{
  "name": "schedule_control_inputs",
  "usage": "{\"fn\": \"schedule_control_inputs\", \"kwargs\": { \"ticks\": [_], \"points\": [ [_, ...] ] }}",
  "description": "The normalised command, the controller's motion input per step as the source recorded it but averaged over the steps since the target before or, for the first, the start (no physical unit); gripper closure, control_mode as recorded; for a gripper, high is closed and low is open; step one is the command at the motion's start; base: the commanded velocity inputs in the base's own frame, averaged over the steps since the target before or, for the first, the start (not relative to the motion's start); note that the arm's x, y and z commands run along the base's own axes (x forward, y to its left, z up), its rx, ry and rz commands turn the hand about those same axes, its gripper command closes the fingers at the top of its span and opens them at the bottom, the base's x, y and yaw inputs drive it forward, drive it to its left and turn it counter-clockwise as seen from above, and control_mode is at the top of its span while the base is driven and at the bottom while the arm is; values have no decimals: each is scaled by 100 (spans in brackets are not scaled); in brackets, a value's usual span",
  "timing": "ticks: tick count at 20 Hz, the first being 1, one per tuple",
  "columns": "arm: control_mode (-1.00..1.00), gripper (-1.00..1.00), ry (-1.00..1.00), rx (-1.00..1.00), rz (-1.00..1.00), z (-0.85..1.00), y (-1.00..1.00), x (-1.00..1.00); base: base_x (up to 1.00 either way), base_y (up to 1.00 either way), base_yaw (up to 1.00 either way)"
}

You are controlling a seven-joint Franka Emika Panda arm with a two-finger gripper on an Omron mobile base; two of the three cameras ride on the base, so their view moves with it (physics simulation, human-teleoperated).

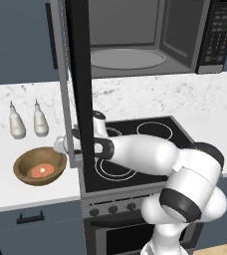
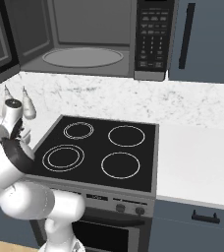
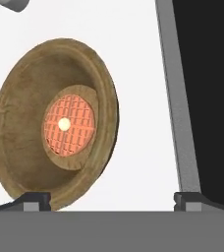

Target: Open the microwave, place the bowl with waffle inside the microwave, then close the microwave door and turn it on.

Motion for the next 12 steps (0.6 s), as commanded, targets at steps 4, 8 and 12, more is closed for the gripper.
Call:
{"fn": "schedule_control_inputs", "kwargs": {
  "ticks": [4, 8, 12],
  "points": [
    [-100, -100, 0, 0, 0, -20, 17, 5, 0, 0, 0],
    [-100, -100, 0, 0, 0, -21, 32, 19, 0, 0, 0],
    [-100, -100, -3, -3, 0, -25, 34, 14, 0, 0, 0]
  ]
}}
